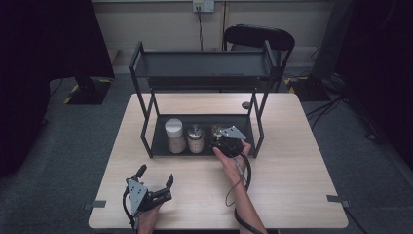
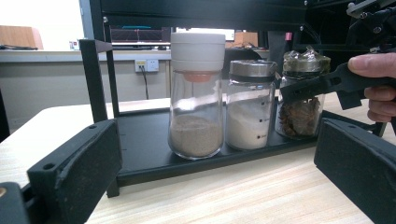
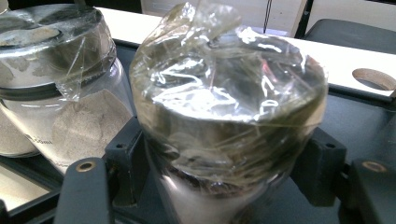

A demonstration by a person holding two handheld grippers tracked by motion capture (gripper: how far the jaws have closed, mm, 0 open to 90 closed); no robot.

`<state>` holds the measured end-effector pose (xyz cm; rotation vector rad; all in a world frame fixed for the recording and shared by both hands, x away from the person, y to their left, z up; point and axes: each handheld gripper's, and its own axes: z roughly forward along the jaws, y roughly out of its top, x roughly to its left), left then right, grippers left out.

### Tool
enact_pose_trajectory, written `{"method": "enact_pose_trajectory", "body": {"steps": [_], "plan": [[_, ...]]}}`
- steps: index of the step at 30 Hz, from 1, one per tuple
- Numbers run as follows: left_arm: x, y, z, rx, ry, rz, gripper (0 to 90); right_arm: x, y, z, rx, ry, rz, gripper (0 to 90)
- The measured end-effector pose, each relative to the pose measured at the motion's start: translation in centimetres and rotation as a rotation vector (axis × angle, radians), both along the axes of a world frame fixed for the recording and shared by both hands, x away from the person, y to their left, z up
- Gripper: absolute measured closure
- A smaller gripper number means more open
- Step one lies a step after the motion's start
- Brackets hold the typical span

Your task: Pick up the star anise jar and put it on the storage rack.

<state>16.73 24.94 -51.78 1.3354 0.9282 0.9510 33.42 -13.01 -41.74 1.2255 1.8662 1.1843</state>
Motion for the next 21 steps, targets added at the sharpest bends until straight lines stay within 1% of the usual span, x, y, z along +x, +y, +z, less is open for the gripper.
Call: {"method": "enact_pose_trajectory", "body": {"steps": [13, 18, 19, 21], "plan": [[-0.01, -0.02, -0.01, -0.002, 0.000, 0.001, 0.1, 0.03, -0.14, -0.06, 0.009, 0.001, 0.003, 30.0], [-0.01, -0.02, -0.01, -0.001, 0.000, 0.001, 0.1, 0.05, -0.29, -0.10, 0.013, 0.002, 0.005, 28.0], [-0.01, -0.02, -0.01, -0.002, 0.000, 0.001, 0.1, 0.00, -0.32, -0.16, 0.014, -0.003, 0.006, 26.9], [-0.01, -0.02, -0.01, -0.002, 0.000, 0.001, 0.1, -0.13, -0.13, -0.22, 0.007, -0.010, -0.002, 20.8]]}}
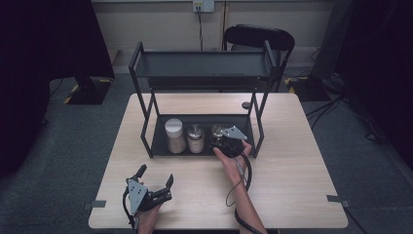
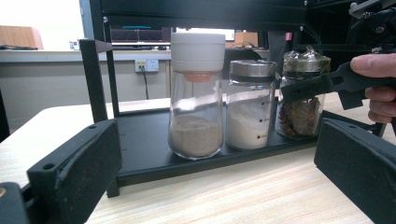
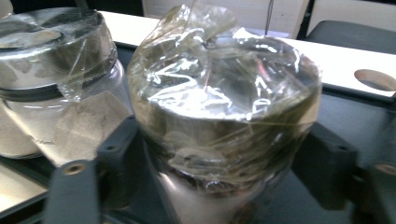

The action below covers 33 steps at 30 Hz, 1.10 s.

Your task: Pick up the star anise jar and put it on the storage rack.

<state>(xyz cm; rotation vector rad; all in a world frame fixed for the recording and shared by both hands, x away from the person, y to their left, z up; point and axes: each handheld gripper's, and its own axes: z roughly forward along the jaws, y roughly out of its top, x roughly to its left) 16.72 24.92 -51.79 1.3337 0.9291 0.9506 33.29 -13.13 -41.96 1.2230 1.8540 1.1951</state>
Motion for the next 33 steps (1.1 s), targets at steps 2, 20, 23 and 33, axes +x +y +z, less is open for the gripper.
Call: {"method": "enact_pose_trajectory", "body": {"steps": [2, 20, 23, 33], "plan": [[0.0, 0.0, 0.0, 0.000, 0.000, 0.000, 0.1, -0.1, 0.0, -0.1, 0.007, -0.006, -0.010, 16.4], [0.0, 0.0, 0.0, 0.002, 0.001, -0.002, 0.1, -0.9, -1.0, -0.1, 0.107, -0.053, -0.013, 0.7], [0.0, 0.0, 0.0, 0.002, 0.001, -0.002, 0.1, -0.9, -1.1, 0.0, 0.113, -0.055, -0.014, 0.9], [0.0, 0.0, 0.0, 0.003, 0.001, -0.003, 0.1, -1.8, -1.3, 0.0, 0.143, -0.093, -0.017, 0.8]]}}
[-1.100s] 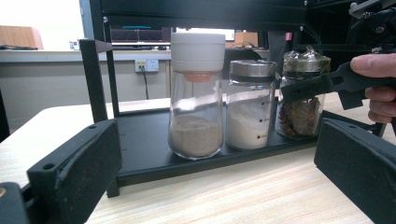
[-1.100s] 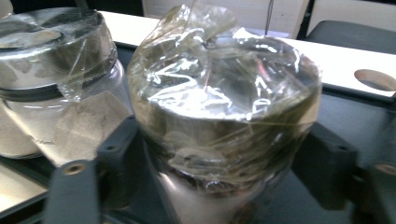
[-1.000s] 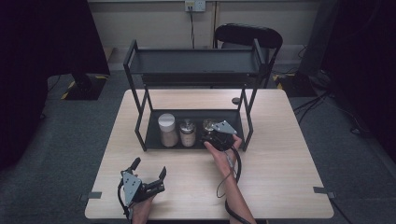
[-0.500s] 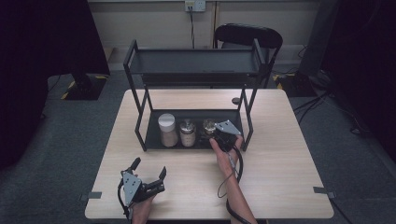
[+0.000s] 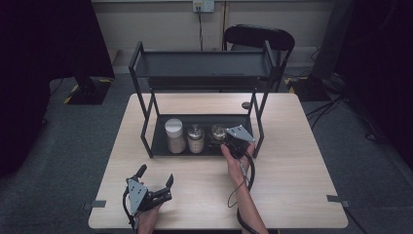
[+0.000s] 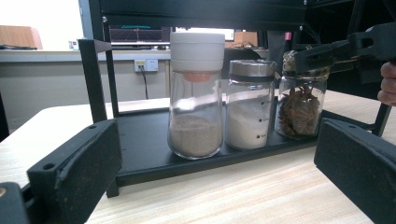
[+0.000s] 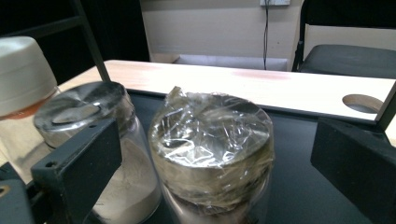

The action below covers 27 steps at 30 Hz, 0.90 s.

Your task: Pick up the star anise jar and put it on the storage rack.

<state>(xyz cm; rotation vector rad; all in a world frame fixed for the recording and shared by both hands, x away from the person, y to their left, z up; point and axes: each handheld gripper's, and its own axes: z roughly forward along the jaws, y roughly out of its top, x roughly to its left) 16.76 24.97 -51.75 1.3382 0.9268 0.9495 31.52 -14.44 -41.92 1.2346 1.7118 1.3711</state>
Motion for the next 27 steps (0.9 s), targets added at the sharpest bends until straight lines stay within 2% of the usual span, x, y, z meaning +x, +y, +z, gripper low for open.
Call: {"method": "enact_pose_trajectory", "body": {"steps": [9, 27], "plan": [[0.0, 0.0, 0.0, -0.002, -0.001, 0.002, 0.1, -0.8, 0.0, 0.0, 0.013, -0.022, -0.024, 0.1], [0.0, 0.0, 0.0, -0.003, -0.001, 0.002, 0.1, -2.3, -0.9, 0.3, 0.039, -0.053, -0.023, 0.2]]}}
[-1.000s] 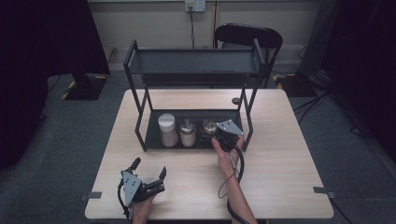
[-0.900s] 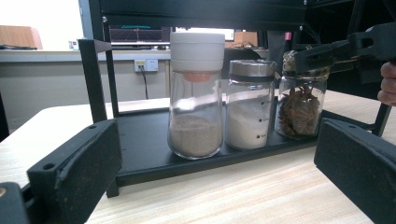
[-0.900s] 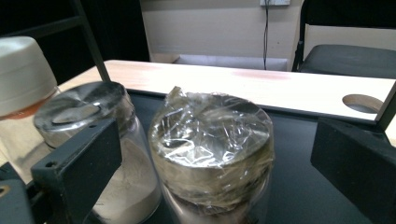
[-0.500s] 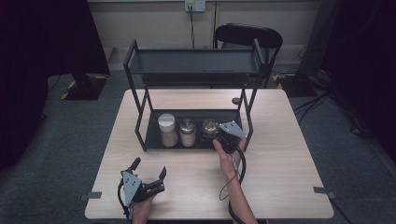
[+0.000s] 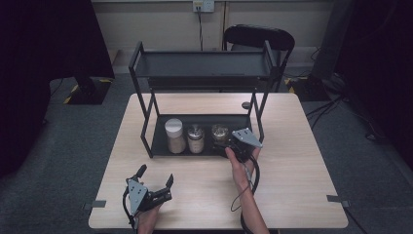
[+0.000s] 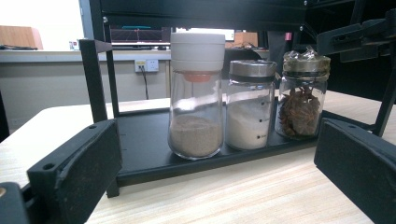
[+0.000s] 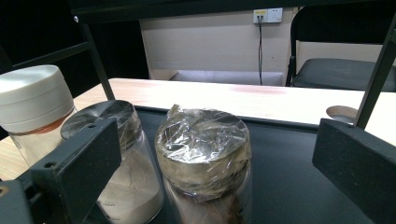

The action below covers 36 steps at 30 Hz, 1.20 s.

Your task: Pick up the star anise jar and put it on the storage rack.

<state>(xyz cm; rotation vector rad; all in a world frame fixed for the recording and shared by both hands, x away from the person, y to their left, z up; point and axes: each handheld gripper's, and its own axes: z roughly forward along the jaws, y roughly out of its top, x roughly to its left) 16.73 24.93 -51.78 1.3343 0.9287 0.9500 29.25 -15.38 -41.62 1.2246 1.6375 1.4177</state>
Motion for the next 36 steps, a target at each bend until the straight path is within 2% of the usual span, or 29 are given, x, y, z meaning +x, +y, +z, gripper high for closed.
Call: {"method": "enact_pose_trajectory", "body": {"steps": [5, 15, 31, 36], "plan": [[0.0, 0.0, 0.0, 0.002, 0.000, 0.000, 0.1, -0.4, -0.1, 0.0, 0.006, -0.010, -0.003, 0.2], [0.0, 0.0, 0.0, 0.000, 0.000, 0.000, 0.1, -1.2, -0.3, -0.1, -0.020, -0.025, -0.012, 0.1], [0.0, 0.0, 0.0, 0.000, 0.000, 0.000, 0.1, -2.7, -0.4, -0.2, -0.003, -0.051, -0.023, 0.0], [0.0, 0.0, 0.0, 0.002, 0.000, 0.000, 0.1, -3.2, -1.2, -0.6, 0.018, -0.057, -0.022, 0.0]]}}
